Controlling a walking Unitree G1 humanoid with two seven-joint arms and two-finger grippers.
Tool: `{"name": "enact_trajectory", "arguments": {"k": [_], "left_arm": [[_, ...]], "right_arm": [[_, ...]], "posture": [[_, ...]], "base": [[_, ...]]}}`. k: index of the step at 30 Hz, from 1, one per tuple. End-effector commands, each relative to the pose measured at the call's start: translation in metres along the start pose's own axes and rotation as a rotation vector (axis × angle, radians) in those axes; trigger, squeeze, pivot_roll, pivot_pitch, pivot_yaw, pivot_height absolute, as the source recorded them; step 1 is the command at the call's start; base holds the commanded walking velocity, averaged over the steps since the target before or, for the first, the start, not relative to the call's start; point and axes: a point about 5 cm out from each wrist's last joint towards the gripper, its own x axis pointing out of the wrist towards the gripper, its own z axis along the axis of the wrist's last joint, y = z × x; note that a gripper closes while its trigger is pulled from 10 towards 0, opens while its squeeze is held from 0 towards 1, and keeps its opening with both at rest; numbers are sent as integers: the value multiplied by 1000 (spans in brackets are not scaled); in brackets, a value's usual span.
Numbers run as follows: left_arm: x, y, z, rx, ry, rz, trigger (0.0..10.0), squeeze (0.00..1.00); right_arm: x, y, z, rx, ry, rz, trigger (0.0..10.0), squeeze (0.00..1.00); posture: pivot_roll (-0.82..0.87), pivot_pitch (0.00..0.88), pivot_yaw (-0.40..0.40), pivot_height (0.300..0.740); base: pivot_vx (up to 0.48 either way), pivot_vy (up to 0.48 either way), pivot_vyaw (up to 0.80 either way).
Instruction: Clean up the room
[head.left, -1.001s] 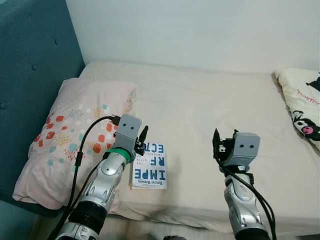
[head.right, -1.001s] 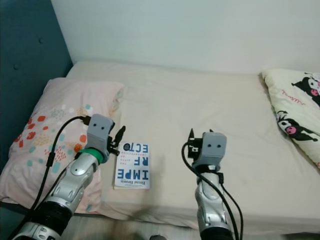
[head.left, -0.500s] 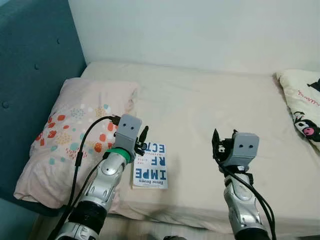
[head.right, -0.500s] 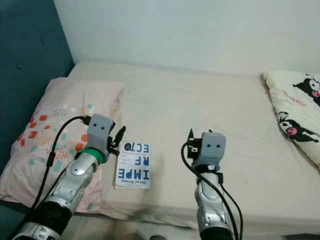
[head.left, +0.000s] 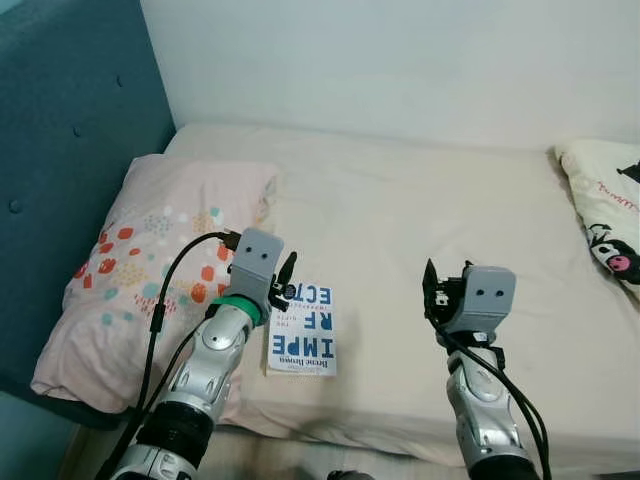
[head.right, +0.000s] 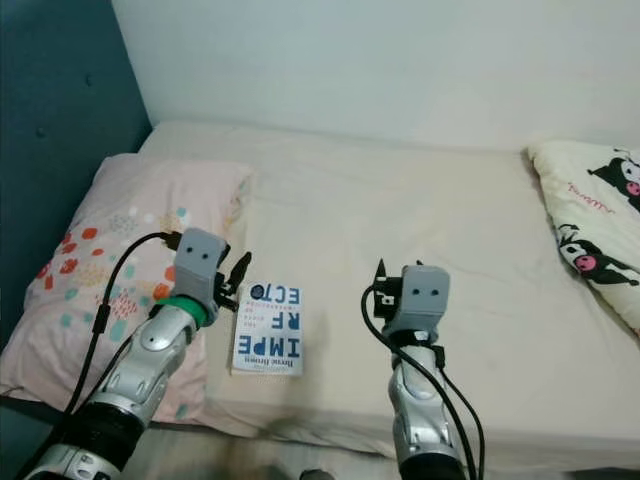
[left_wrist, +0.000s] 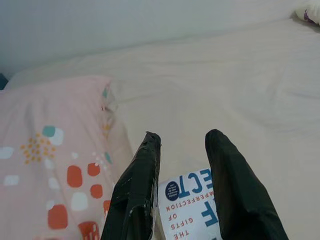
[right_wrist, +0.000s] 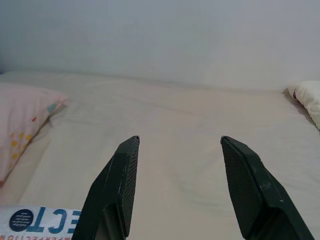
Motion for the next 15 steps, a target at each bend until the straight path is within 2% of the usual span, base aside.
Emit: {"name": "enact_trajectory", "arguments": {"k": [1,15], "left_arm": [[-3,0,-7,5,26,-6,10000,0],[-3,1,-6,10,23,-8,10000,0]], "right_arm": [[-2,-1,-4,1,11,-7,10000,0],[-2,0,-5,2,13,-8,10000,0]], "posture": [[-89,0,40,740],[-88,0,47,740]], "base": [[-446,0,0],[-459,0,0]]}}
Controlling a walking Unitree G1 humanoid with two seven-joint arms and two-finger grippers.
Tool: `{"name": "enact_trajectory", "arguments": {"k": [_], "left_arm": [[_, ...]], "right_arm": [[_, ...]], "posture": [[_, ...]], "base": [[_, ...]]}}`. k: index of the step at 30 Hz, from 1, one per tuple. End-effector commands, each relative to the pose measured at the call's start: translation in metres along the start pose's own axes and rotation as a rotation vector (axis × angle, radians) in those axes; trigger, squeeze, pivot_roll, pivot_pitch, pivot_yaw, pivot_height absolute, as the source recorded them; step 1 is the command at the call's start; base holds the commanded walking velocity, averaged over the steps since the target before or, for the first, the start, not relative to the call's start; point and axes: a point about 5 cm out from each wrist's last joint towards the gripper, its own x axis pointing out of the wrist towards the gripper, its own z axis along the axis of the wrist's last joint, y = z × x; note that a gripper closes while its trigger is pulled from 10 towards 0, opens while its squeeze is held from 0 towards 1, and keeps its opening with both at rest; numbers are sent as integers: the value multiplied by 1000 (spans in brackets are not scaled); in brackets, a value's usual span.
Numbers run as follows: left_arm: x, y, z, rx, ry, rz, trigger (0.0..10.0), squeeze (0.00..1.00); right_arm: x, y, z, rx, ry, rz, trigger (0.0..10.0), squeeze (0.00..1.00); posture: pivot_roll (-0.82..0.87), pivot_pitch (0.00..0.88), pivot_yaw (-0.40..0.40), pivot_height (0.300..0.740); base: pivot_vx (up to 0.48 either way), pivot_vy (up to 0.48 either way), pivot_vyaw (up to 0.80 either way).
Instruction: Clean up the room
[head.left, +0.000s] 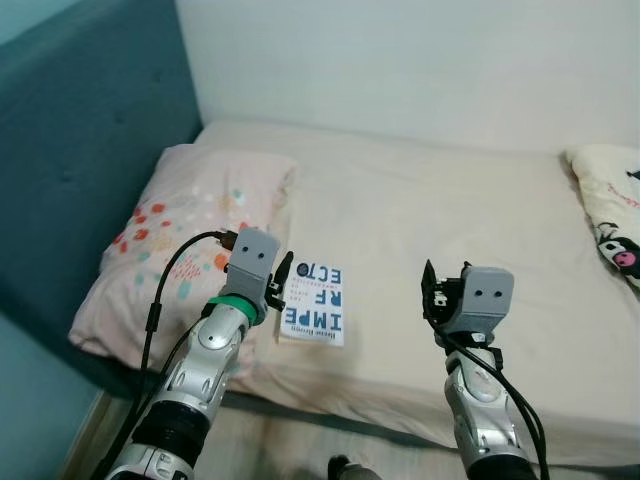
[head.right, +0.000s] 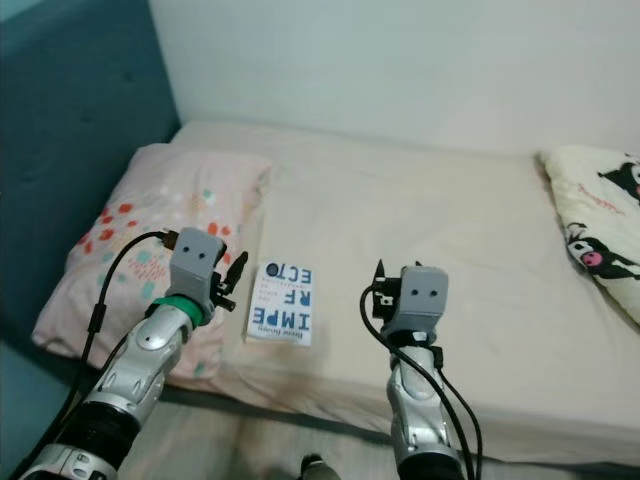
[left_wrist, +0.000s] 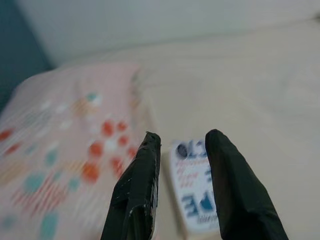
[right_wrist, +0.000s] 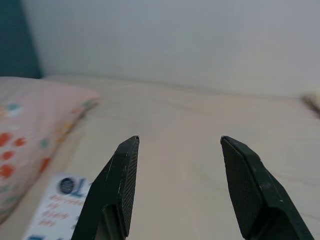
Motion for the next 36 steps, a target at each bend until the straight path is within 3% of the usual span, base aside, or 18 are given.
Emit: {"name": "enact_trajectory", "arguments": {"k": [1,17,36], "left_arm": [[-3,-1,-7,6,26,-6,10000,0],[-2,0,-6,10,27,-7,10000,0],[-1,-2,-5,2,33,-24,10000,0]], "right_arm": [[-3,0,-5,2,21,-4,10000,0],[-3,0,-7,9,25,-9,10000,0],[-2,-1,-9,38,48,-26,10000,0]], "posture": [[-88,0,47,740],[-86,0,52,740],[-87,0,52,740]], "base": [[-454,0,0],[-412,0,0],[0,0,-781]]}}
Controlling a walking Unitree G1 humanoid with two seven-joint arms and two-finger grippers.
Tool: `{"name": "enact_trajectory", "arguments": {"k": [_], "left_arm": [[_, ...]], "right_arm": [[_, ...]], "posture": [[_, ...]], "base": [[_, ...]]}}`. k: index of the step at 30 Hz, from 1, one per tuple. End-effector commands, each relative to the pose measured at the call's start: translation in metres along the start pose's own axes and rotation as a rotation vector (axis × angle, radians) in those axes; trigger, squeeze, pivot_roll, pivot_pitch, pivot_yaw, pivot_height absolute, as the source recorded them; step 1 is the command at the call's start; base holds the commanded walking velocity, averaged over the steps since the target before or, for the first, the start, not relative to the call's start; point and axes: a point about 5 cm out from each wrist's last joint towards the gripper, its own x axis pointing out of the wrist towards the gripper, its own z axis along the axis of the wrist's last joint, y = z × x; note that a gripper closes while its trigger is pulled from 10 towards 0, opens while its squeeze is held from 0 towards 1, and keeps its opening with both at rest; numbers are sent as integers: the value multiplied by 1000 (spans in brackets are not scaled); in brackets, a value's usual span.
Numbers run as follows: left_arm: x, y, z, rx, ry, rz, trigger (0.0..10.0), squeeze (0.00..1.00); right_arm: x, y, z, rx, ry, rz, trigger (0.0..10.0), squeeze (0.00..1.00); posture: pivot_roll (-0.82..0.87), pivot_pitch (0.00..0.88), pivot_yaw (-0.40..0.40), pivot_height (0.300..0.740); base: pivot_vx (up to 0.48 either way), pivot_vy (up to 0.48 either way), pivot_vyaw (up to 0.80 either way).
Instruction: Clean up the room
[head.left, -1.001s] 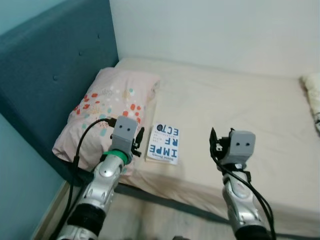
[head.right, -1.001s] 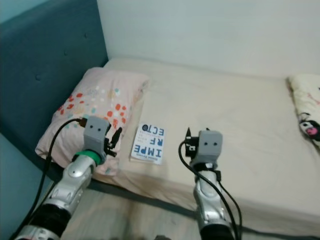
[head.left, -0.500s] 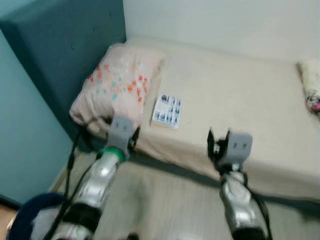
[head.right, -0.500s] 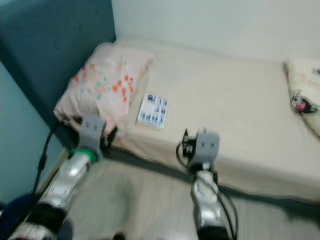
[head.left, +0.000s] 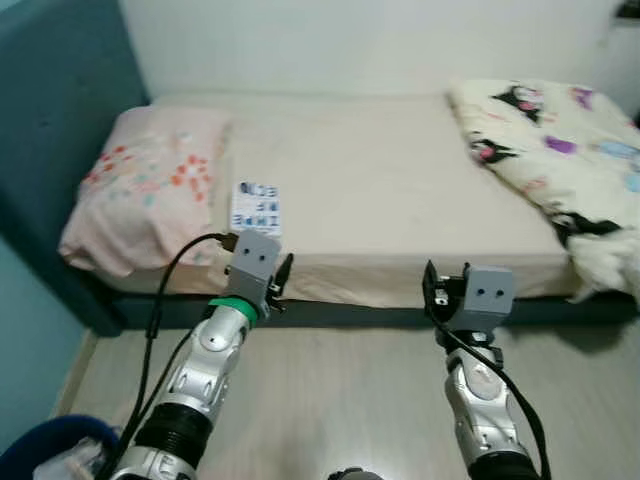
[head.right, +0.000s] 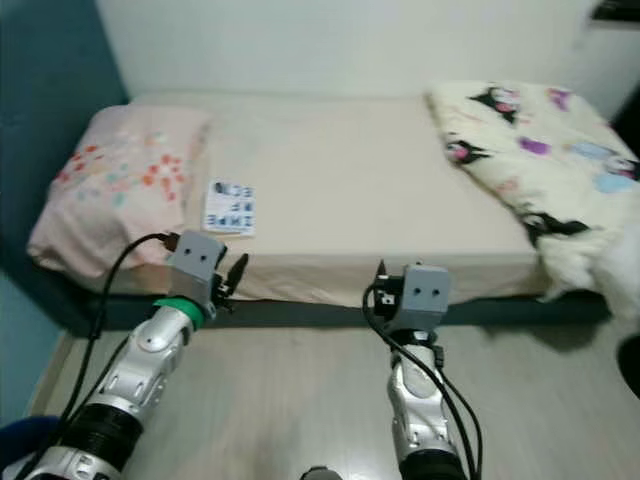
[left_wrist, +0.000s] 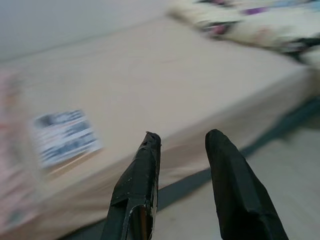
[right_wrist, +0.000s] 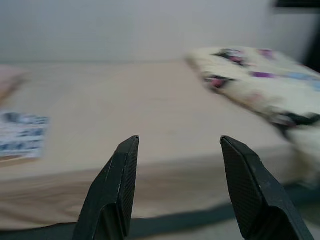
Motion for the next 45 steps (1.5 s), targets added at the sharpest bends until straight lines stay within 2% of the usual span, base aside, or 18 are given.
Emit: {"name": "enact_trajectory", "arguments": {"k": [1,45], "left_arm": [[-1,0,-3,-4,22,-5,10000,0],[0,0,-6,-15,39,8,10000,0]], "right_arm": [[-1,-1,-4,3,22,-8,10000,0],[-1,-4,-2,1,17,-5,10000,0]], "posture": [[-87,0,52,740],[-92,0,48,740]], "base": [[0,0,-800],[0,0,-800]]}}
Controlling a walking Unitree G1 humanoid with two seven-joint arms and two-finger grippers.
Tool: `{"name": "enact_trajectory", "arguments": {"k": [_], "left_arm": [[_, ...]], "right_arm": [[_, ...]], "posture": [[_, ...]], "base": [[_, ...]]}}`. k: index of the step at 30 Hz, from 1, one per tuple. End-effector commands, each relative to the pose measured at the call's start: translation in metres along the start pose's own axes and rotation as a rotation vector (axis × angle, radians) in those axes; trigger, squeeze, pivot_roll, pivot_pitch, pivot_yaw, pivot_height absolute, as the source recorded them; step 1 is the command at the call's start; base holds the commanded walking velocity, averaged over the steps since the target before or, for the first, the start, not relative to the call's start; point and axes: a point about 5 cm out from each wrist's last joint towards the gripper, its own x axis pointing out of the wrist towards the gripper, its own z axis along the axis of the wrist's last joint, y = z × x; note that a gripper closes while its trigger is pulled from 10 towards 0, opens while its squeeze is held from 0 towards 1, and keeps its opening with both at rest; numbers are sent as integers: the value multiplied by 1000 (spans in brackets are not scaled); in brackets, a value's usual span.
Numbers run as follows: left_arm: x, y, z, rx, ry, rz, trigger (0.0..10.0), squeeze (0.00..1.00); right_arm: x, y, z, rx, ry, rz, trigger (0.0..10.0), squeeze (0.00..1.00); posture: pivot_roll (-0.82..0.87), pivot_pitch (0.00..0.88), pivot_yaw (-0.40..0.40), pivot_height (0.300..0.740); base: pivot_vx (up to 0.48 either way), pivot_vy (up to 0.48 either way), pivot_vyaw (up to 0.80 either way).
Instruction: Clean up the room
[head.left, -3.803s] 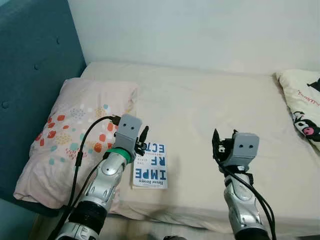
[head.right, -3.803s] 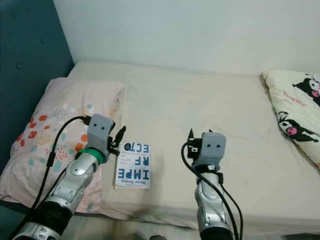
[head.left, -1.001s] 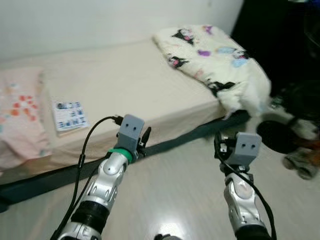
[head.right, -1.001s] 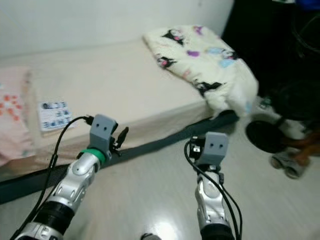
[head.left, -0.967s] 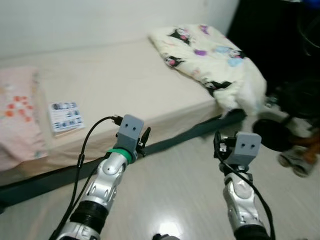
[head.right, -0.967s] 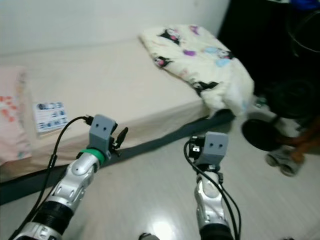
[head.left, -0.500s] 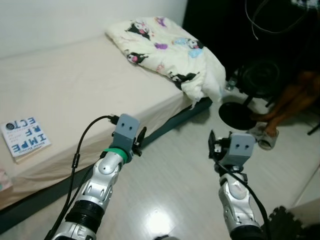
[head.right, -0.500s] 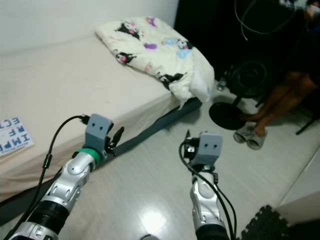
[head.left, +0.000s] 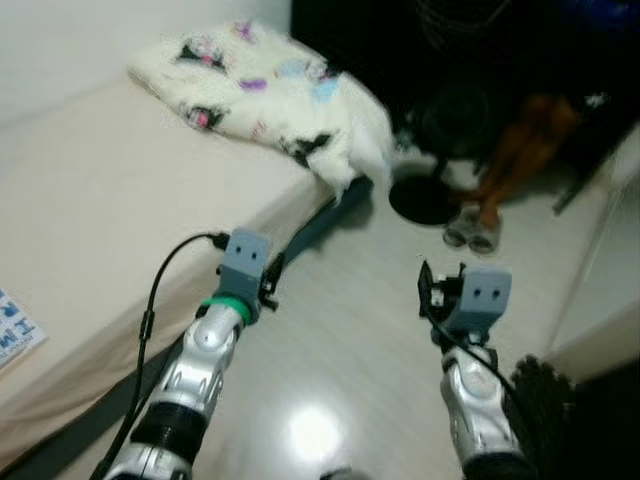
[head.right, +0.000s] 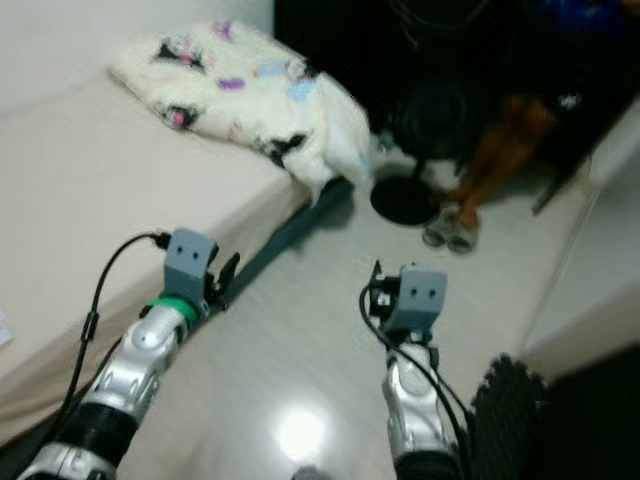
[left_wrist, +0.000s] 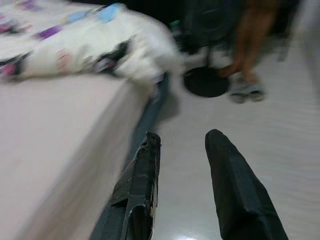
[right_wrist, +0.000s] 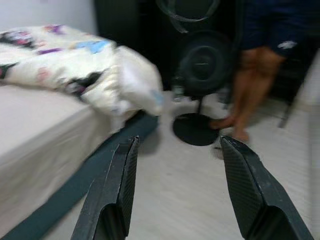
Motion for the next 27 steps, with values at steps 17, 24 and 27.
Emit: {"name": "enact_trajectory", "arguments": {"k": [17,24,27], "left_arm": [[-1,0,-5,3,21,1,10000,0],[-1,1,-4,10,13,7,10000,0],[-1,2,-3,20,3,17,10000,0]], "right_arm": [[-1,-2,-3,-4,17,1,10000,0],[-1,-1,-3,-2,16,4,10000,0],[-1,0,-2,-2,15,7,10000,0]], "posture": [[-92,0,47,740],[-91,0,49,740],[-90,0,52,740]], "base": [[0,0,-800],[0,0,-800],[0,0,-800]]}}
